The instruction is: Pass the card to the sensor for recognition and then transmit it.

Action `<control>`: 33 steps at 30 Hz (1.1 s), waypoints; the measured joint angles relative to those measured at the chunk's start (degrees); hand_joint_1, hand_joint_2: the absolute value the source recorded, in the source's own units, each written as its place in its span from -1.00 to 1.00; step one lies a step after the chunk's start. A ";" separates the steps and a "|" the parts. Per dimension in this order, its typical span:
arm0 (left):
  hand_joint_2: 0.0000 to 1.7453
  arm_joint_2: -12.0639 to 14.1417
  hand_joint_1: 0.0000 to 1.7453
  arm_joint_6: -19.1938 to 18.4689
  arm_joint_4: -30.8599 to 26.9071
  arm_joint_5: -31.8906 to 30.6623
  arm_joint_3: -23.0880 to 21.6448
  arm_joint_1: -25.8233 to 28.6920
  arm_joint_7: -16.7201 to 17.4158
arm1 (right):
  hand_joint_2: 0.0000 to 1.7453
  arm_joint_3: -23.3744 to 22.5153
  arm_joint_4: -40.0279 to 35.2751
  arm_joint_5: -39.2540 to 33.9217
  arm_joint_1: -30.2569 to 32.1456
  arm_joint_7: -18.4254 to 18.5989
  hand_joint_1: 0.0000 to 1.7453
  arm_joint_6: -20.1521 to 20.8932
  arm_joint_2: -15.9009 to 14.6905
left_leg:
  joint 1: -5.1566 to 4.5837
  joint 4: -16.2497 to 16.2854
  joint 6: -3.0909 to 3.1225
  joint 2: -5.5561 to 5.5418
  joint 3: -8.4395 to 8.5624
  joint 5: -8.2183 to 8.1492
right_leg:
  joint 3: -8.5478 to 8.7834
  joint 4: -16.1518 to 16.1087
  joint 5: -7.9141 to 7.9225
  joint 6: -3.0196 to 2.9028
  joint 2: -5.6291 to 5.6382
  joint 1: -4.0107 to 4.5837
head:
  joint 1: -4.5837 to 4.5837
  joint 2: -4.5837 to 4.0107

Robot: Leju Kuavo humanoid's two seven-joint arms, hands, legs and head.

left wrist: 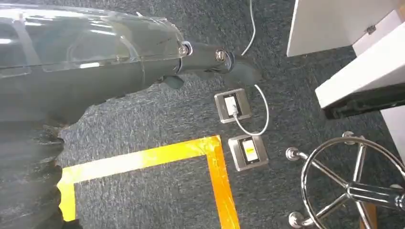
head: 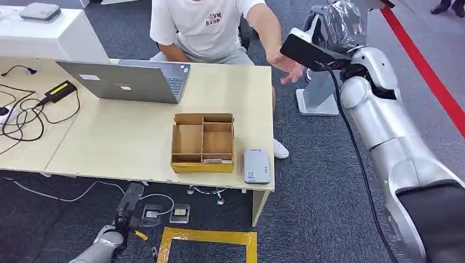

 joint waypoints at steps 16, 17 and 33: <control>1.00 0.28 -1.00 0.02 -0.20 0.70 0.00 -0.02 0.59 | 1.00 4.61 7.56 7.87 -1.35 5.05 1.00 -0.66 4.35 | 0.00 0.00 0.00 0.00 -0.01 0.00 | 0.00 -0.01 0.00 0.00 0.00 0.00 | 0.02 0.00; 1.00 0.28 -1.00 0.02 -0.22 0.72 0.00 -0.02 0.59 | 1.00 4.77 7.76 7.89 -1.35 5.05 1.00 -0.66 4.41 | 0.00 0.00 0.00 0.00 -0.01 0.01 | 0.00 -0.01 0.00 0.00 0.00 0.00 | 0.02 0.00; 1.00 0.52 -1.00 0.11 -0.24 1.79 -0.04 0.04 0.63 | 1.00 6.56 11.34 8.37 -1.06 5.62 -1.00 -2.12 5.79 | 0.00 0.00 -0.01 -0.01 -0.03 0.00 | -0.01 -0.02 -0.01 0.00 0.00 0.00 | 0.02 0.00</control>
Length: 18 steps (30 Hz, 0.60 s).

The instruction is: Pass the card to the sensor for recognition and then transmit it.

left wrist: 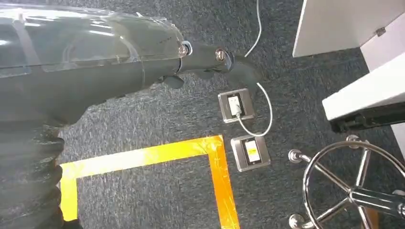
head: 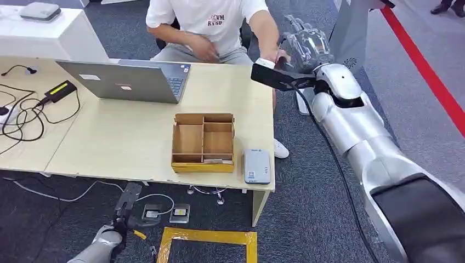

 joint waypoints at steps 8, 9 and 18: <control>1.00 0.09 -1.00 0.81 0.00 0.02 0.02 0.07 0.00 | 1.00 -0.18 0.28 -2.32 0.03 -1.16 -1.00 -1.75 0.11 | 0.00 0.01 0.00 0.00 0.02 0.01 | 0.00 0.00 0.00 0.00 0.01 0.01 | 0.00 0.00; 1.00 0.09 -1.00 0.87 0.00 0.02 0.02 0.07 0.00 | 1.00 -0.24 0.28 -2.69 0.03 -1.27 -1.00 -1.75 0.11 | 0.00 0.01 0.00 0.00 0.02 0.01 | 0.00 0.00 0.00 0.00 0.01 0.01 | 0.00 0.00; 1.00 0.09 -1.00 1.16 -0.11 -0.04 0.02 0.30 -0.31 | 1.00 -2.21 0.26 -6.86 0.03 -3.93 -1.00 -2.82 -0.50 | -0.01 0.01 0.00 0.01 0.03 0.01 | 0.00 0.00 0.00 0.00 0.02 0.00 | 0.00 0.00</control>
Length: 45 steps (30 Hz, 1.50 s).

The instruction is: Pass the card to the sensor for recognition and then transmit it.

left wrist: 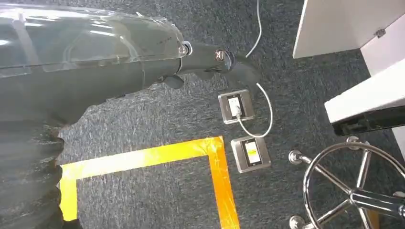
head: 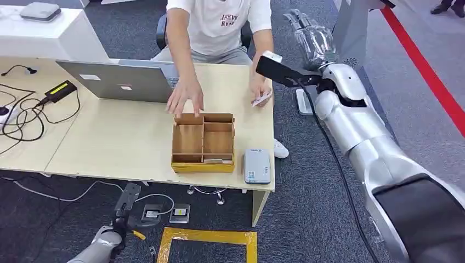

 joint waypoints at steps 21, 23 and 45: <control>1.00 0.26 -1.00 0.61 0.00 1.92 0.02 2.18 -0.39 | 1.00 -7.24 -11.71 -31.76 8.31 0.22 -1.00 16.63 -2.30 | 0.00 -0.01 -0.01 0.01 0.01 -0.01 | 0.00 0.00 0.00 0.00 0.00 0.01 | 0.00 0.00; 1.00 0.31 -1.00 0.61 0.00 1.92 0.02 2.22 -0.39 | 1.00 -7.24 -12.74 -31.85 8.66 0.26 -1.00 16.65 -2.54 | 0.00 0.00 0.00 0.01 0.01 0.00 | 0.01 0.00 0.00 0.00 0.00 0.01 | 0.00 0.00; 1.00 0.66 -1.00 2.34 -0.33 4.96 0.24 4.71 -0.37 | 1.00 -7.13 -33.26 -54.78 24.01 11.49 -1.00 25.22 -6.32 | 0.01 -0.01 -0.02 0.01 0.01 -0.02 | 0.00 -0.01 -0.01 0.00 0.00 0.01 | 0.02 0.00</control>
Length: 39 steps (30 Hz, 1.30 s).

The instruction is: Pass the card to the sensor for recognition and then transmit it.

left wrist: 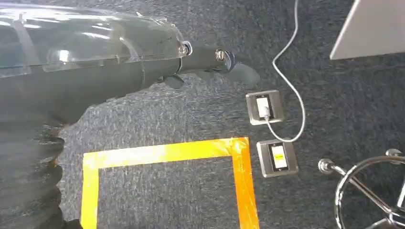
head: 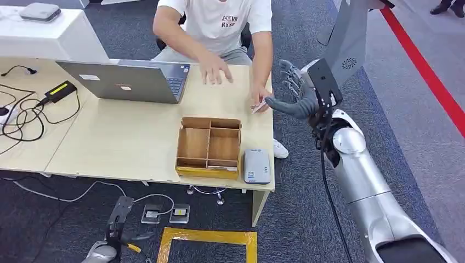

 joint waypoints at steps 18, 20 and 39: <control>1.00 1.05 -1.00 1.00 -2.23 -0.48 -0.02 1.65 0.00 | 1.00 0.09 -16.93 10.04 6.05 2.23 -1.00 5.86 -4.88 | 0.00 0.00 0.00 0.01 0.01 0.00 | 0.00 -0.01 0.00 0.00 0.00 0.00 | 0.00 0.00; 1.00 1.05 -1.00 0.90 -2.23 -0.66 -0.02 1.55 0.00 | 1.00 0.13 -19.04 12.77 6.94 2.60 -1.00 6.21 -5.18 | 0.00 0.00 0.00 0.02 0.01 0.00 | 0.00 -0.02 0.00 0.00 0.00 0.00 | -0.02 0.00; 1.00 0.92 -1.00 0.00 -2.19 -1.84 0.00 0.68 -0.94 | 1.00 3.58 -32.63 28.87 13.84 2.36 -1.00 7.30 -6.01 | 0.00 -0.02 0.00 0.01 0.00 0.00 | 0.01 -0.02 0.00 0.00 0.00 0.00 | -0.02 0.00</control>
